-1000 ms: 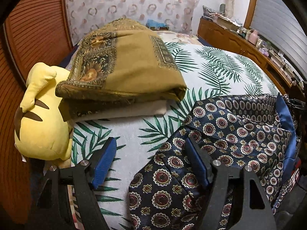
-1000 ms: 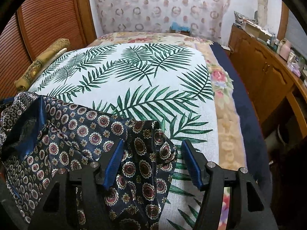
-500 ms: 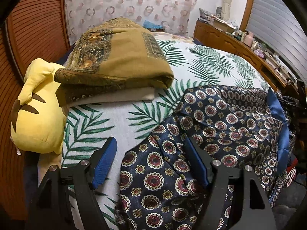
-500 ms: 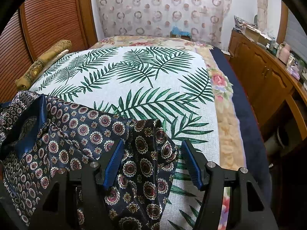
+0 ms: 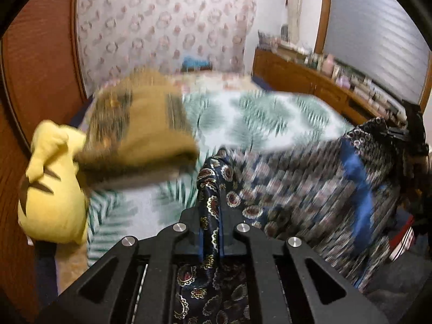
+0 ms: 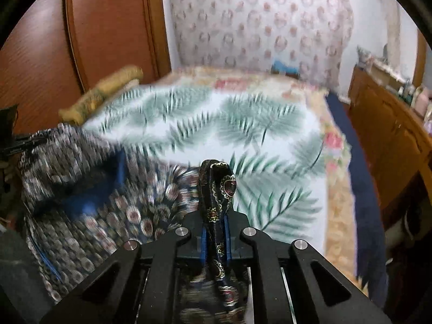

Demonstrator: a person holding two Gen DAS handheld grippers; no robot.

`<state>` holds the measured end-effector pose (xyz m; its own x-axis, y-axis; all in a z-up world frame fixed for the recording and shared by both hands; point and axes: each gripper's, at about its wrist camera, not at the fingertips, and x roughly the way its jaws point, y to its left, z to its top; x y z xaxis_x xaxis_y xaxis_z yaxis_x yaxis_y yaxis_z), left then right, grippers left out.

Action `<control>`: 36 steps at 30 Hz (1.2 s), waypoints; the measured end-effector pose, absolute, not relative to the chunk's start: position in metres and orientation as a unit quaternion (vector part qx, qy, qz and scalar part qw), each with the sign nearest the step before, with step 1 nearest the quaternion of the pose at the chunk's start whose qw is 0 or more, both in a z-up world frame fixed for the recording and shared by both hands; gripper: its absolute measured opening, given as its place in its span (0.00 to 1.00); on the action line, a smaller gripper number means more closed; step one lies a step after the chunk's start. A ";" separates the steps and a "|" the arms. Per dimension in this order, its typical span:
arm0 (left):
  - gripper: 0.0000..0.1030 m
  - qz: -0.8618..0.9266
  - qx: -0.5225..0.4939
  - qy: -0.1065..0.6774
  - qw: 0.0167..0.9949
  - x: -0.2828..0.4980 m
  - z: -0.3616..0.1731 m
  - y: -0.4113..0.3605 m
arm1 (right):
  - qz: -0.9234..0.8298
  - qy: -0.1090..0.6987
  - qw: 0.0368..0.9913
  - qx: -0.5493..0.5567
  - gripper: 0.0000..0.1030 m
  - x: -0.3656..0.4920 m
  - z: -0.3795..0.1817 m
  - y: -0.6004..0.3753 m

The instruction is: Fold small clothes

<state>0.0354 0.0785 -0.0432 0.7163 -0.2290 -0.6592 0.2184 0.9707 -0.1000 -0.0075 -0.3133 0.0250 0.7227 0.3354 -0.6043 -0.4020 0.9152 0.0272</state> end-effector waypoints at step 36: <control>0.65 -0.062 -0.010 0.358 0.931 0.154 -0.023 0.102 | 0.127 0.314 0.938 -0.074 0.54 0.155 0.087 -0.265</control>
<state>0.1545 0.1015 -0.0231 0.7354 -0.1220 -0.6665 0.1073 0.9922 -0.0632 0.1549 -0.2645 0.0871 0.7701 0.1926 -0.6082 -0.2852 0.9567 -0.0581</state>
